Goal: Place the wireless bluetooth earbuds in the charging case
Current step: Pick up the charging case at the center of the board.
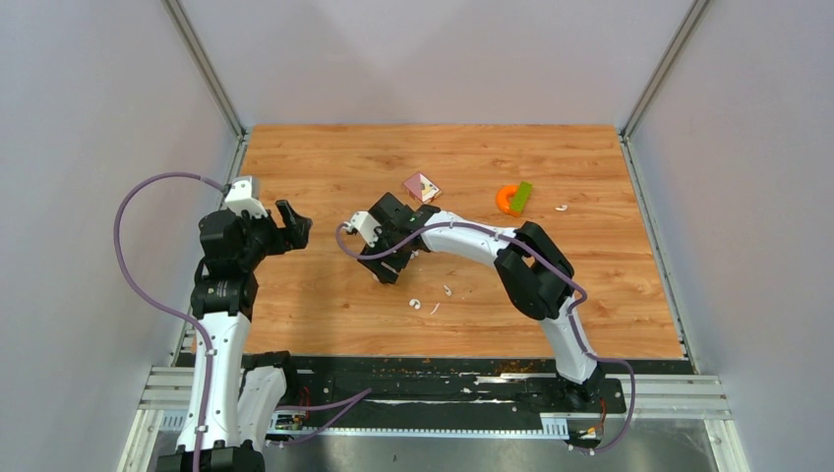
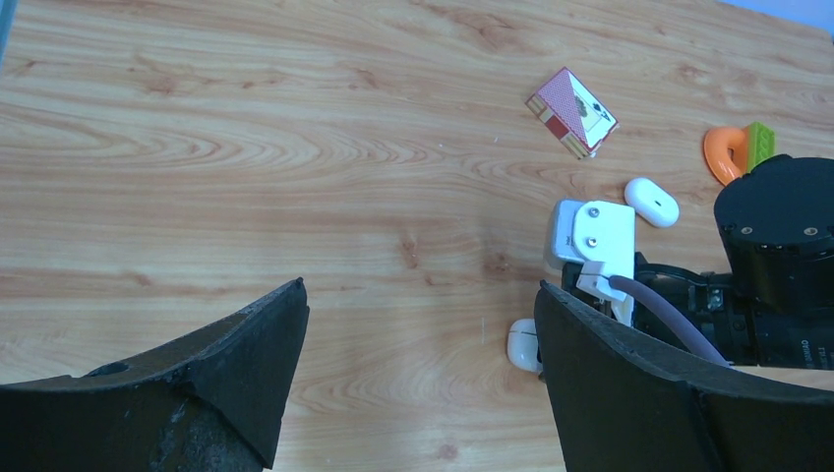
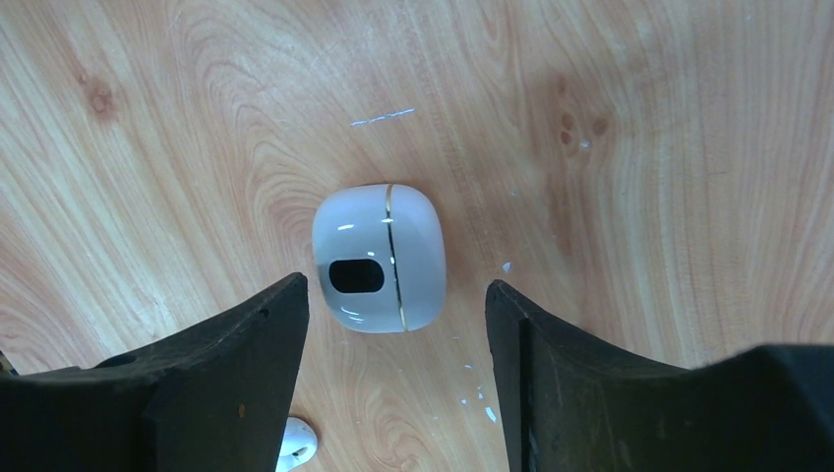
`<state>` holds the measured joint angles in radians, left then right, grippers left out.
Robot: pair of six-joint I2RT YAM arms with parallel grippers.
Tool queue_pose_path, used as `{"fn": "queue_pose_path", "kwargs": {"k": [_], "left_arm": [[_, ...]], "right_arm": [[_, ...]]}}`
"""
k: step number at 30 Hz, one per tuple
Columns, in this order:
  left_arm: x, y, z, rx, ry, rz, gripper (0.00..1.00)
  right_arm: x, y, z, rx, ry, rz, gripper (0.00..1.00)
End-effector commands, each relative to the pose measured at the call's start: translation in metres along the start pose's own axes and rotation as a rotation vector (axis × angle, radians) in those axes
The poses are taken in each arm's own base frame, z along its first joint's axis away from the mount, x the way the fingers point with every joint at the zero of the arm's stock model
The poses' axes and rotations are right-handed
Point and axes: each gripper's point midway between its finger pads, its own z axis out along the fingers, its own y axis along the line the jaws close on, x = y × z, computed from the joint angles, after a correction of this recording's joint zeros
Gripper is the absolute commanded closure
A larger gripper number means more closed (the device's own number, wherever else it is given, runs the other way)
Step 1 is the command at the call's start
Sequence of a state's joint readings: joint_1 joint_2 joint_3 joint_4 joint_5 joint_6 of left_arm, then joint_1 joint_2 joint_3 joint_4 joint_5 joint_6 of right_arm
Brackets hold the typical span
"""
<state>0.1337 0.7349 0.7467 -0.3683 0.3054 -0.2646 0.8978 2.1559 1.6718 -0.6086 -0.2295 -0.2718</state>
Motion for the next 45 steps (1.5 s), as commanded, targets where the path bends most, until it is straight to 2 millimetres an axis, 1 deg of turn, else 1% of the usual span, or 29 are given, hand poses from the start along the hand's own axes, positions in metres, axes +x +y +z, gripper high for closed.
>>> {"fn": "queue_pose_path", "kwargs": {"k": [1, 4, 8, 12, 16, 18, 20, 22, 28, 30, 32, 33, 36, 38, 41, 43, 45], "left_arm": [[-0.007, 0.000, 0.000, 0.005, -0.030, -0.009, 0.09], [-0.007, 0.000, 0.000, 0.006, -0.032, -0.009, 0.09], [-0.006, 0.000, 0.000, 0.005, -0.029, -0.013, 0.09], [-0.006, 0.000, 0.000, 0.005, -0.029, -0.015, 0.09], [-0.006, 0.000, 0.000, 0.005, -0.028, -0.017, 0.09], [-0.005, 0.001, 0.001, 0.004, -0.028, -0.019, 0.10], [-0.004, 0.002, 0.002, 0.001, -0.023, -0.024, 0.10], [-0.004, 0.001, 0.002, 0.003, -0.018, -0.025, 0.10], [-0.003, 0.002, 0.004, 0.003, -0.011, -0.026, 0.11], [0.000, 0.004, 0.006, -0.008, -0.007, -0.031, 0.12], [0.003, 0.007, 0.010, -0.013, -0.001, -0.044, 0.13], [0.003, 0.007, 0.012, -0.011, -0.002, -0.050, 0.13], [0.005, 0.005, 0.017, 0.008, 0.002, -0.067, 0.13], [0.009, 0.000, 0.022, 0.039, 0.017, -0.086, 0.14], [0.013, -0.016, 0.027, 0.135, 0.044, -0.112, 0.14], [0.014, -0.034, 0.029, 0.221, 0.061, -0.098, 0.14], [0.015, -0.056, 0.026, 0.312, 0.081, -0.028, 0.13]], "right_arm": [[-0.006, 0.010, 0.005, -0.031, -0.024, -0.015, 0.33], [-0.004, 0.009, 0.007, -0.020, -0.019, -0.025, 0.32], [-0.001, 0.005, 0.009, -0.008, -0.012, -0.051, 0.35], [0.008, 0.005, 0.014, -0.009, 0.017, -0.086, 0.39], [0.011, 0.006, 0.015, -0.026, 0.020, -0.119, 0.40], [0.010, 0.007, 0.016, -0.033, 0.017, -0.132, 0.40], [0.009, 0.007, 0.016, -0.035, 0.018, -0.143, 0.34], [0.009, 0.006, 0.018, -0.033, 0.016, -0.150, 0.34], [0.006, 0.005, 0.019, -0.044, 0.013, -0.181, 0.54], [0.005, 0.006, 0.016, -0.048, 0.011, -0.203, 0.57], [-0.001, 0.004, 0.010, -0.041, -0.002, -0.237, 0.59], [-0.007, 0.002, 0.004, -0.022, -0.017, -0.253, 0.61], [-0.022, -0.006, -0.018, 0.031, -0.055, -0.301, 0.70], [-0.030, -0.009, -0.035, 0.063, -0.078, -0.330, 0.72], [-0.038, -0.013, -0.064, 0.098, -0.116, -0.354, 0.73], [-0.043, -0.013, -0.085, 0.113, -0.143, -0.366, 0.73], [-0.047, -0.015, -0.107, 0.132, -0.172, -0.380, 0.73]]}}
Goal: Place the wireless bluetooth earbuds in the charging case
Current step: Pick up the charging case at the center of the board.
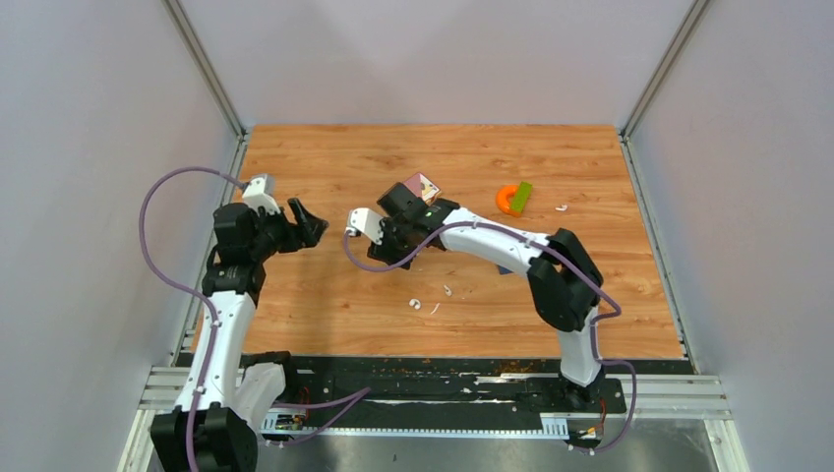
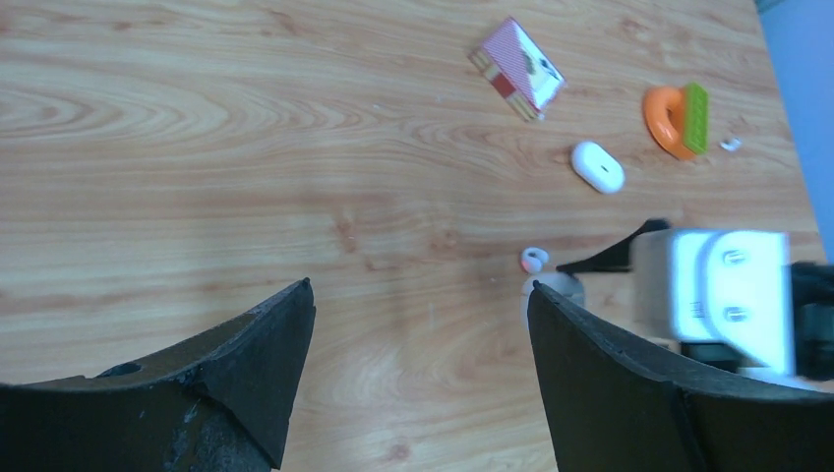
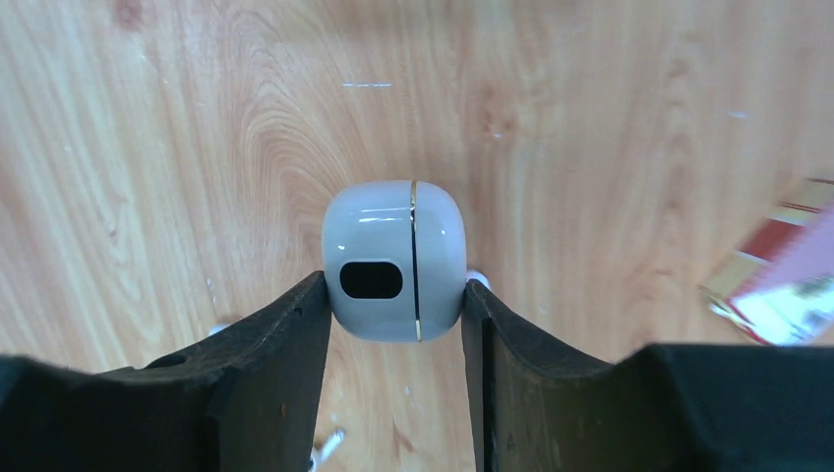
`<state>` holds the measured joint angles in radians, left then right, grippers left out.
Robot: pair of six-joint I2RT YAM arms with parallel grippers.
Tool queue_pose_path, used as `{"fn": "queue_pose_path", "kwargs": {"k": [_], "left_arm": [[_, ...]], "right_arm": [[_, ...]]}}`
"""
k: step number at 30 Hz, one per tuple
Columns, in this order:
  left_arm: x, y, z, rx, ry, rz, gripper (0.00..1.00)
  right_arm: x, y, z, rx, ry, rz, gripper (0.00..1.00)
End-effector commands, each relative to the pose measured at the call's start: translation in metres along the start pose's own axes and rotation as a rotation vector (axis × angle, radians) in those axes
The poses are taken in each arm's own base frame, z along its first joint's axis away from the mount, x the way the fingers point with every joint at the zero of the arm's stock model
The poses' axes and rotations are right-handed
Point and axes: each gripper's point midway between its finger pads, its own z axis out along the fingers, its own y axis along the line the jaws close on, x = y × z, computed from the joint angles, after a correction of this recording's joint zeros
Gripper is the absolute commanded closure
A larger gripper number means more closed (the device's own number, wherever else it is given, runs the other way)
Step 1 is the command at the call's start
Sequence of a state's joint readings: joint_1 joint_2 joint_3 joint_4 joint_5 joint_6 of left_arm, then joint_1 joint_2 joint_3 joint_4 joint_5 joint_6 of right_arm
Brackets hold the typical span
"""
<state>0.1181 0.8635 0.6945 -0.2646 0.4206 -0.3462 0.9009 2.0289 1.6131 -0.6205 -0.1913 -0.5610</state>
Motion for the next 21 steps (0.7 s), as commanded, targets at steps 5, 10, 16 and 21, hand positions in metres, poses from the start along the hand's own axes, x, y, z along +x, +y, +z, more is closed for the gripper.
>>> {"fn": "queue_pose_path", "kwargs": {"k": [5, 10, 16, 21], "left_arm": [[0.005, -0.116, -0.009, 0.536, 0.099, 0.180, 0.15], [0.011, -0.145, -0.005, 0.670, 0.148, 0.206, 0.17], [-0.004, -0.169, 0.000, 0.794, 0.140, 0.133, 0.24], [-0.005, -0.179, 0.005, 0.844, 0.143, 0.095, 0.29]], "right_arm": [[-0.046, -0.030, -0.117, 0.171, -0.180, -0.141, 0.72], [-0.062, -0.037, -0.154, 0.256, -0.249, -0.207, 0.71], [-0.071, -0.049, -0.172, 0.342, -0.279, -0.238, 0.70], [-0.078, -0.052, -0.174, 0.351, -0.297, -0.234, 0.69]]}}
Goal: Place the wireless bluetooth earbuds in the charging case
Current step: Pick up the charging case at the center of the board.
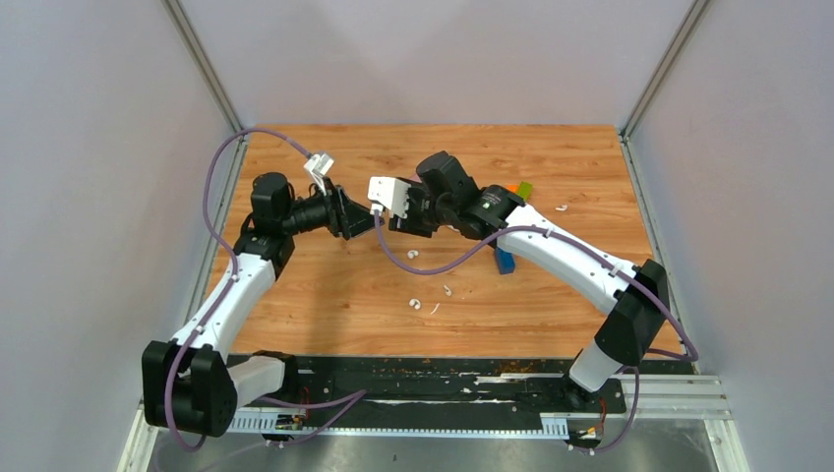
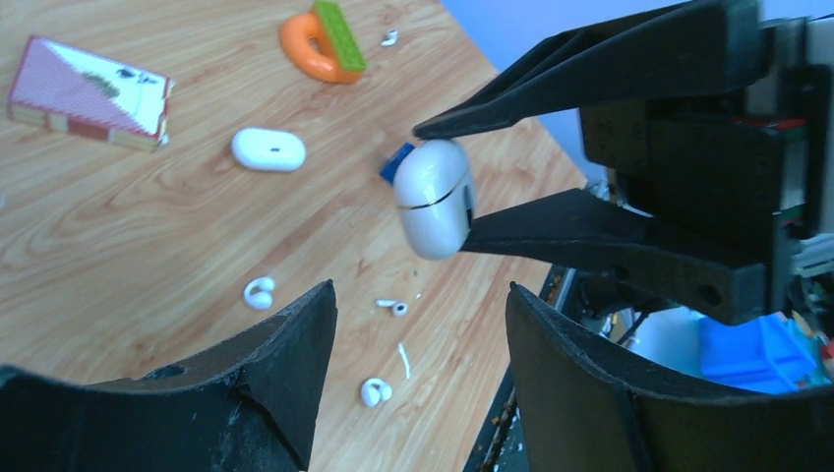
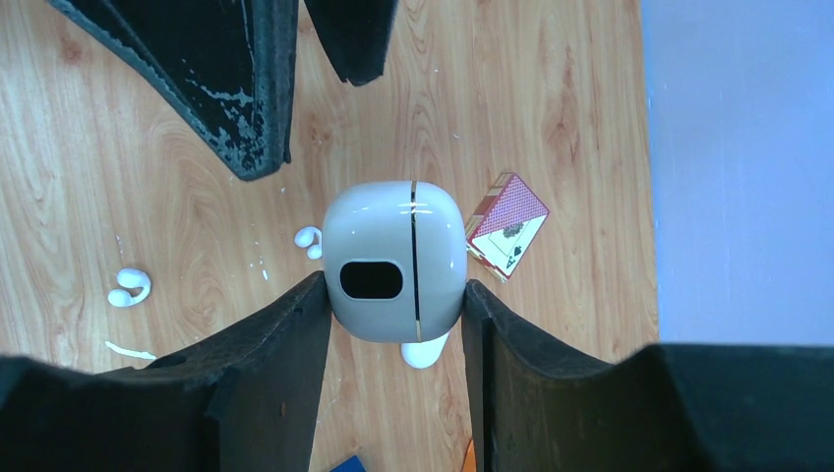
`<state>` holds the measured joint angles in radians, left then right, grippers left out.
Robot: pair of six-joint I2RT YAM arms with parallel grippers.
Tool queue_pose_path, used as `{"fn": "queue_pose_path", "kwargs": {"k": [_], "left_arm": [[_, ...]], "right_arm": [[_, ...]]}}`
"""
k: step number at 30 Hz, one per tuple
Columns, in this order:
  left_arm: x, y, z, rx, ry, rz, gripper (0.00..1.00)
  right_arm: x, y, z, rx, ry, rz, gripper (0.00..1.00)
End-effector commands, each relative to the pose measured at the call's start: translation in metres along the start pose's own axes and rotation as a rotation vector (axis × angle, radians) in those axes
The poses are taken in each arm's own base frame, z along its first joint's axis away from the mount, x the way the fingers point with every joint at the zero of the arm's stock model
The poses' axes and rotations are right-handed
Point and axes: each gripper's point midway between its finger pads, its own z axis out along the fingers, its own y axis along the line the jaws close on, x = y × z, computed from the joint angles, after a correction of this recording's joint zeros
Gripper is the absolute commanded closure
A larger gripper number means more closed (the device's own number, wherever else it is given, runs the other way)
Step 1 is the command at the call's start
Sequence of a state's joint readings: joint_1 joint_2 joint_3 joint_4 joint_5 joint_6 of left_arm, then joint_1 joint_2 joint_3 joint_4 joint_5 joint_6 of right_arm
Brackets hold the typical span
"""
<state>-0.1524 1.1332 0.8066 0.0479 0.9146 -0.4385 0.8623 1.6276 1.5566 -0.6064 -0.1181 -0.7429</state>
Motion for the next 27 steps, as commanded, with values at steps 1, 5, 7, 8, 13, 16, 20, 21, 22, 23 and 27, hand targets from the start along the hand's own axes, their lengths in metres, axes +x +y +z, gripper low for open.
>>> {"fn": "queue_pose_path", "kwargs": {"k": [1, 5, 7, 8, 13, 16, 20, 21, 22, 23, 27], "left_arm": [[-0.022, -0.027, 0.008, 0.138, -0.037, 0.026, 0.29], [-0.016, -0.028, 0.015, 0.195, 0.016, -0.046, 0.32], [-0.015, -0.026, 0.019, 0.199, 0.025, -0.069, 0.33], [-0.016, -0.026, 0.020, 0.203, 0.021, -0.075, 0.34], [-0.025, -0.030, 0.025, 0.227, -0.008, -0.088, 0.37], [-0.025, -0.030, 0.028, 0.238, -0.007, -0.106, 0.38], [-0.024, -0.032, 0.033, 0.266, 0.005, -0.129, 0.40], [-0.024, -0.032, 0.034, 0.269, 0.009, -0.131, 0.41], [-0.024, -0.032, 0.035, 0.272, 0.011, -0.131, 0.41], [-0.023, -0.033, 0.036, 0.274, 0.015, -0.133, 0.42], [-0.022, -0.034, 0.039, 0.285, 0.027, -0.136, 0.46]], "right_arm": [[-0.021, -0.018, -0.007, 0.065, -0.062, -0.023, 0.69], [-0.023, -0.018, -0.006, 0.060, -0.068, -0.019, 0.69], [-0.024, -0.018, -0.006, 0.060, -0.071, -0.009, 0.69], [-0.025, -0.018, -0.007, 0.059, -0.078, -0.005, 0.69], [-0.028, -0.013, -0.008, 0.044, -0.090, -0.004, 0.67], [-0.028, -0.011, -0.009, 0.035, -0.093, -0.005, 0.67], [-0.030, -0.014, -0.008, 0.048, -0.097, 0.011, 0.67], [-0.030, -0.014, -0.008, 0.050, -0.099, 0.010, 0.67], [-0.030, -0.015, -0.009, 0.052, -0.100, 0.009, 0.67], [-0.031, -0.015, -0.008, 0.052, -0.101, 0.007, 0.67], [-0.032, -0.016, -0.010, 0.056, -0.103, 0.007, 0.67]]}}
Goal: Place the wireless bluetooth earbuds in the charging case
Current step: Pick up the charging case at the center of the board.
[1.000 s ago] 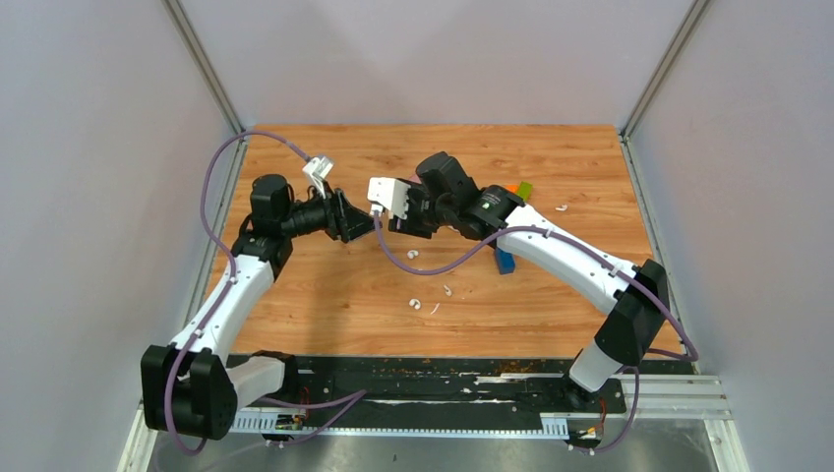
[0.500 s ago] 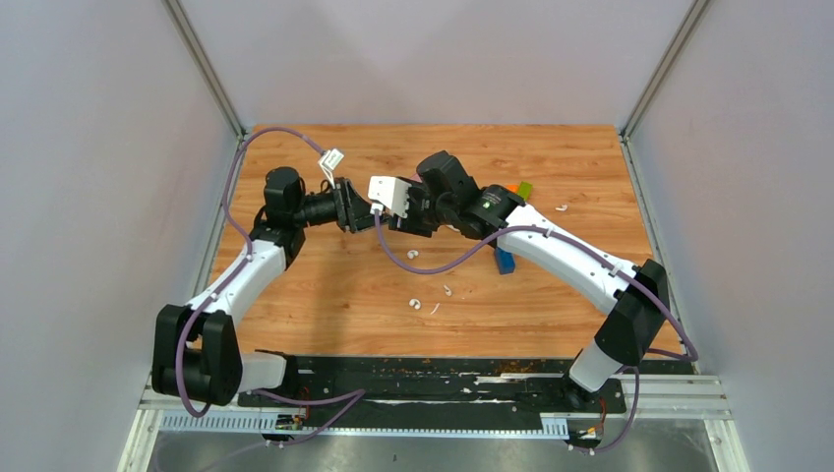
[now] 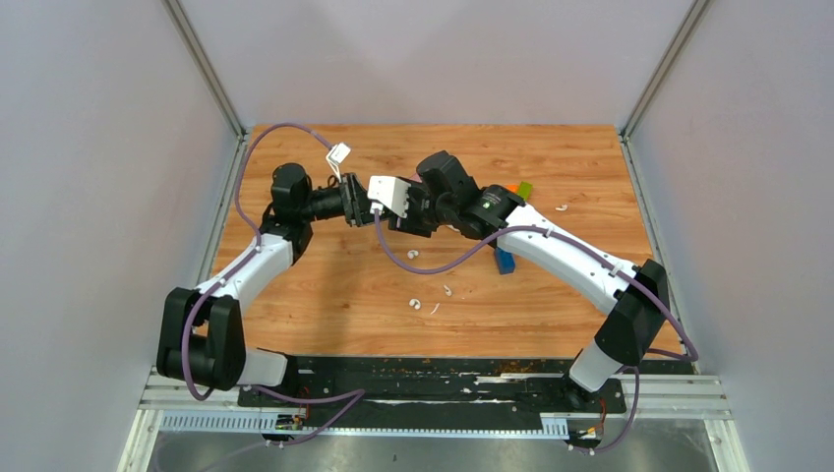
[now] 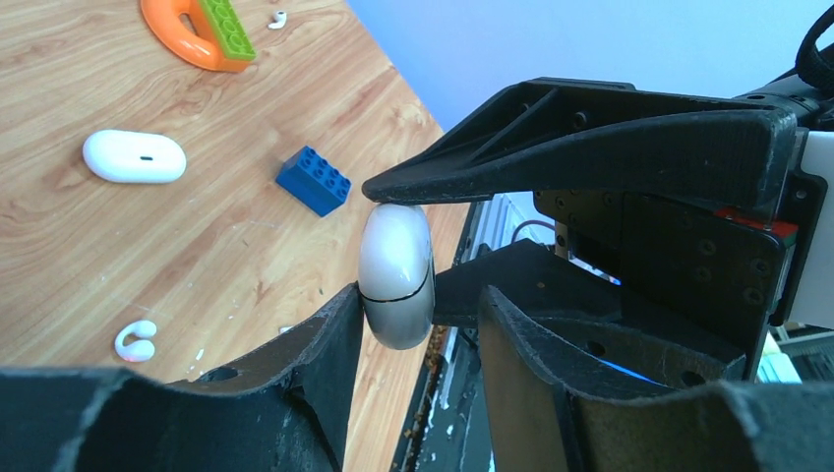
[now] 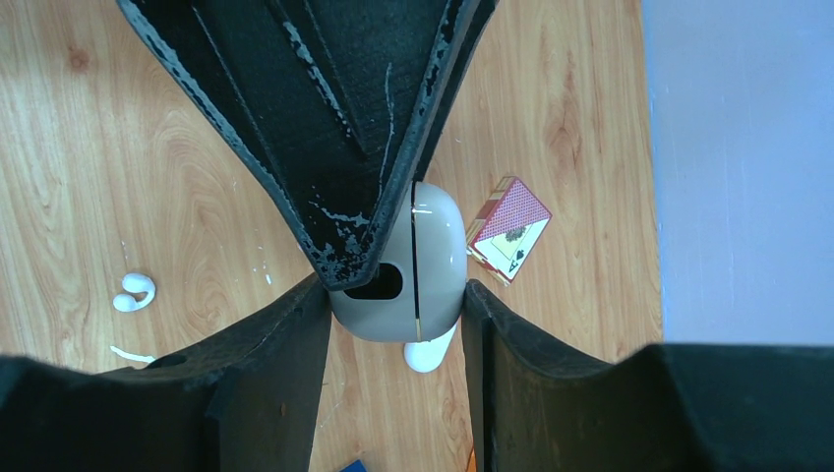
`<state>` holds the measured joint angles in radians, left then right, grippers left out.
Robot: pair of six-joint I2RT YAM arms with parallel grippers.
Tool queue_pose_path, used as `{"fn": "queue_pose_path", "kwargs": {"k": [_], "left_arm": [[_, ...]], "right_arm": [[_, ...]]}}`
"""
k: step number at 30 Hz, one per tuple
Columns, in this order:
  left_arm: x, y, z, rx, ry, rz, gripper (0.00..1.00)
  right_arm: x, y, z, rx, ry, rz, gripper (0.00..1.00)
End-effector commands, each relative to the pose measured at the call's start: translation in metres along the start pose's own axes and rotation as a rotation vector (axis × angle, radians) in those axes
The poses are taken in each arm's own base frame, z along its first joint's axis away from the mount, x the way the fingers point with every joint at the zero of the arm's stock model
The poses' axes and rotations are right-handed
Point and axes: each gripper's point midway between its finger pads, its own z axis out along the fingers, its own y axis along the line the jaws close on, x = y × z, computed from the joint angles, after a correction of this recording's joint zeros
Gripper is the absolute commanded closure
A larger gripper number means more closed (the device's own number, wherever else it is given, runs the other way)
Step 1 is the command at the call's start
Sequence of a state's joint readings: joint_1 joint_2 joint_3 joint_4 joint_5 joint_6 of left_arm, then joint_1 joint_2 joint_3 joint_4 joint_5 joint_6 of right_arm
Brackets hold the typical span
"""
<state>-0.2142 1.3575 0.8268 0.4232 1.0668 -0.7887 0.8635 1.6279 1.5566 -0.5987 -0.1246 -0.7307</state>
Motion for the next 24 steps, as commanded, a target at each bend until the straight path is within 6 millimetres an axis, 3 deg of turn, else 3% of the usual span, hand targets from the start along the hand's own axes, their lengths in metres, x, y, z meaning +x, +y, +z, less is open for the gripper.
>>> {"fn": "queue_pose_path", "kwargs": {"k": [1, 12, 18, 21, 24], "left_arm": [[-0.015, -0.018, 0.005, 0.060, -0.004, 0.064, 0.47], [-0.014, -0.015, 0.011, 0.065, 0.013, 0.047, 0.56], [-0.014, -0.015, 0.013, 0.072, 0.021, 0.052, 0.67], [-0.015, -0.021, 0.012, 0.096, 0.007, 0.071, 0.70], [-0.016, -0.028, 0.009, 0.112, -0.003, 0.109, 0.76]], "right_arm": [[-0.030, -0.016, -0.010, 0.055, -0.094, -0.006, 0.66], [-0.030, -0.017, -0.009, 0.060, -0.099, -0.002, 0.66], [-0.028, -0.017, -0.009, 0.064, -0.093, 0.001, 0.63], [-0.023, -0.016, -0.014, 0.078, -0.080, 0.019, 0.56], [-0.023, -0.007, -0.028, 0.029, -0.108, 0.053, 0.36]]}}
